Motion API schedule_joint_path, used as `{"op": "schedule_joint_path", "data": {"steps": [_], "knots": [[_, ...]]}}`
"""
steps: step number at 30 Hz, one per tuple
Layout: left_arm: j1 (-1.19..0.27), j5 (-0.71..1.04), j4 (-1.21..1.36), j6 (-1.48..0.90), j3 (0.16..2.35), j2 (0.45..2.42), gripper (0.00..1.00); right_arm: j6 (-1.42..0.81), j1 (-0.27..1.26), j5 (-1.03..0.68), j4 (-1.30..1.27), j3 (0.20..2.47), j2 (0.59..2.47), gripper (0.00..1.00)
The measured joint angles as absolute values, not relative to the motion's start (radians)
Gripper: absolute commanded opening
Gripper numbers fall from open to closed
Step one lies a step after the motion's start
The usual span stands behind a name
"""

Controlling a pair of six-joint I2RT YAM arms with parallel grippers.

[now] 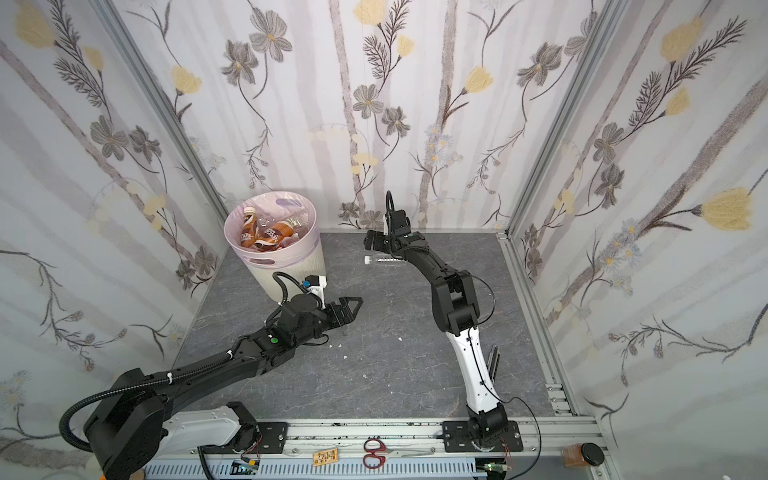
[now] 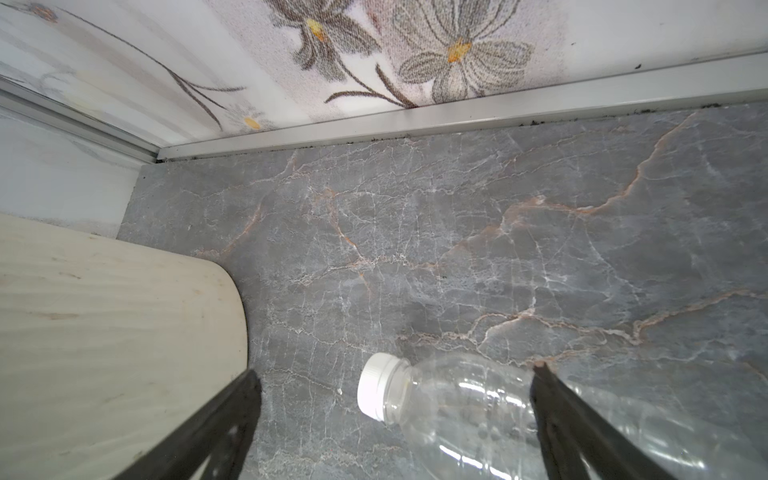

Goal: Throw the plastic bottles in the bin
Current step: 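Move the right gripper over the clear water bottle while the left gripper withdraws, then lower the right gripper around the clear water bottle and close it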

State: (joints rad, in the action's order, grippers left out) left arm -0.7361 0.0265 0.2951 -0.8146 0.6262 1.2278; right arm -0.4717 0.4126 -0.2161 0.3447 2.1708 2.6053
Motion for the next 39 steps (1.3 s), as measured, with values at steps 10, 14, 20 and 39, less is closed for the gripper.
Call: {"op": "schedule_joint_path", "data": {"steps": [10,14,20,39], "knots": [[-0.736,0.014,0.302,-0.813,0.615,1.2,1.0,-0.466,0.415,-0.247,0.36,2.059,2.555,1.0],[-0.736,0.011,0.302,-0.813,0.612,1.196,1.0,-0.466,0.419,-0.258,0.341,1.95,2.487,1.0],[-0.736,0.01,0.302,-0.813,0.61,1.189,1.0,-0.467,0.447,-0.26,0.287,1.755,2.359,1.0],[-0.734,-0.019,0.299,-0.811,0.543,1.117,1.0,-0.374,0.515,-0.092,0.251,1.456,2.195,1.0]]}}
